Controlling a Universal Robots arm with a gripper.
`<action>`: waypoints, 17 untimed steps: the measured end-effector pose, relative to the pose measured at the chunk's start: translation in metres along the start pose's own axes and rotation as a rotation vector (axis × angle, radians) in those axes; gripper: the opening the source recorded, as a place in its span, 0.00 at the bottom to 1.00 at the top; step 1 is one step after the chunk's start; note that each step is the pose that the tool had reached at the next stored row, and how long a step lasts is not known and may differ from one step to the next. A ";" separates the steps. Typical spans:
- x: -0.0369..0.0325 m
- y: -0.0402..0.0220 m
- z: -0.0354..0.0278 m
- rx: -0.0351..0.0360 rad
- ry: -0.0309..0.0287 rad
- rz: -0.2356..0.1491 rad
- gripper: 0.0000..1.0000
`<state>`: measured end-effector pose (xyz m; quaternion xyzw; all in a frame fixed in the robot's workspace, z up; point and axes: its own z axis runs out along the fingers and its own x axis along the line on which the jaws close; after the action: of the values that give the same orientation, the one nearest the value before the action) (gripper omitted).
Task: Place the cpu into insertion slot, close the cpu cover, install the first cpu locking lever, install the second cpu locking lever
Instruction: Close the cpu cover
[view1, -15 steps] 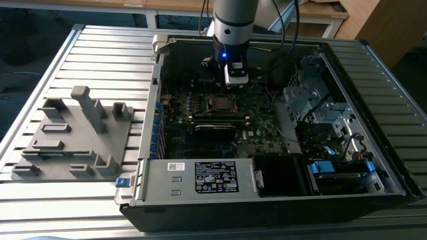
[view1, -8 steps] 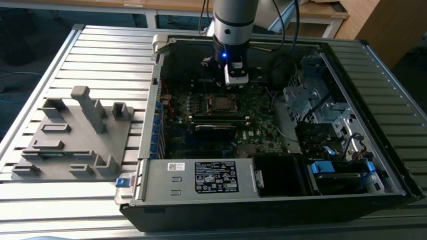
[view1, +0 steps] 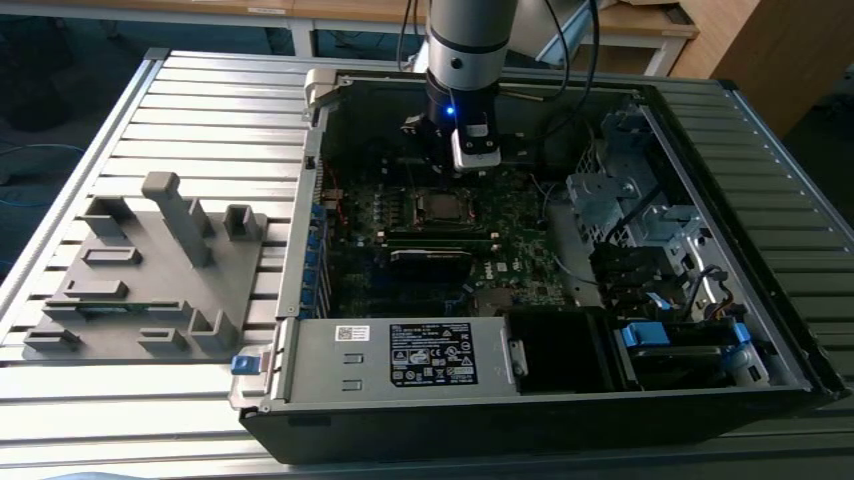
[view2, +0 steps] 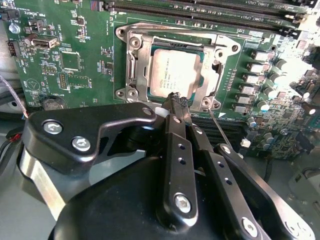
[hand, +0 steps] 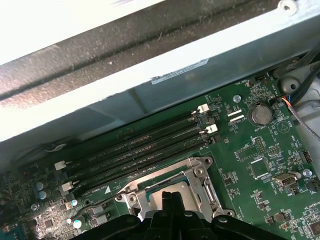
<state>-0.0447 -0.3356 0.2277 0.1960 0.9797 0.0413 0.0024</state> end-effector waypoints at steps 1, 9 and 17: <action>0.0000 0.0000 0.0000 -0.0001 0.0000 0.000 0.10; 0.0000 0.0000 0.0000 0.0001 0.0004 -0.005 0.10; 0.0000 0.0000 0.0008 0.0007 0.0050 -0.062 0.10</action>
<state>-0.0447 -0.3356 0.2268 0.1656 0.9853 0.0413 0.0012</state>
